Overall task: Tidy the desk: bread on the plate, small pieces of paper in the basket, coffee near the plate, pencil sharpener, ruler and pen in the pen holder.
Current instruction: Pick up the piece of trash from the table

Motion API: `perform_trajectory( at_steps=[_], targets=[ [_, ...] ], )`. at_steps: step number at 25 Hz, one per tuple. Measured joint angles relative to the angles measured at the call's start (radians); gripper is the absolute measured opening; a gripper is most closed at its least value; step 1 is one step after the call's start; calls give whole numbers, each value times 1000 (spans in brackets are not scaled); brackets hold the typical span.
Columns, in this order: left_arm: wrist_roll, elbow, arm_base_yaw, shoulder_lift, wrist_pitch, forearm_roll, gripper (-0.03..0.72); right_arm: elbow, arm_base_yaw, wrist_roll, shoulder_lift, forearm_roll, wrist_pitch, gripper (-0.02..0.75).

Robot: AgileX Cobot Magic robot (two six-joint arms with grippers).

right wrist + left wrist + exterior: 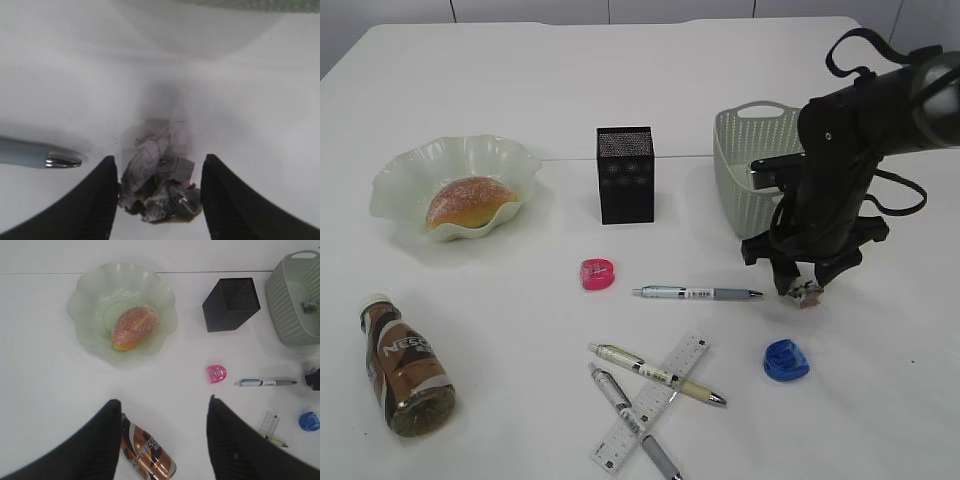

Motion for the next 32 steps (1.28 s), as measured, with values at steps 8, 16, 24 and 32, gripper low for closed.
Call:
perform_trajectory(
  at_steps=[8,16,24,32],
  targets=[
    [0,0,0,0,0,0,403,-4,0,0,30,-2,-3,393],
    [0,0,0,0,0,0,403,-4,0,0,35,-4,-8,237],
    [0,0,0,0,0,0,402,-6,0,0,36,-6,1,-5],
    [0,0,0,0,0,0,396,-25,0,-21,1,29,104,-8]
  ],
)
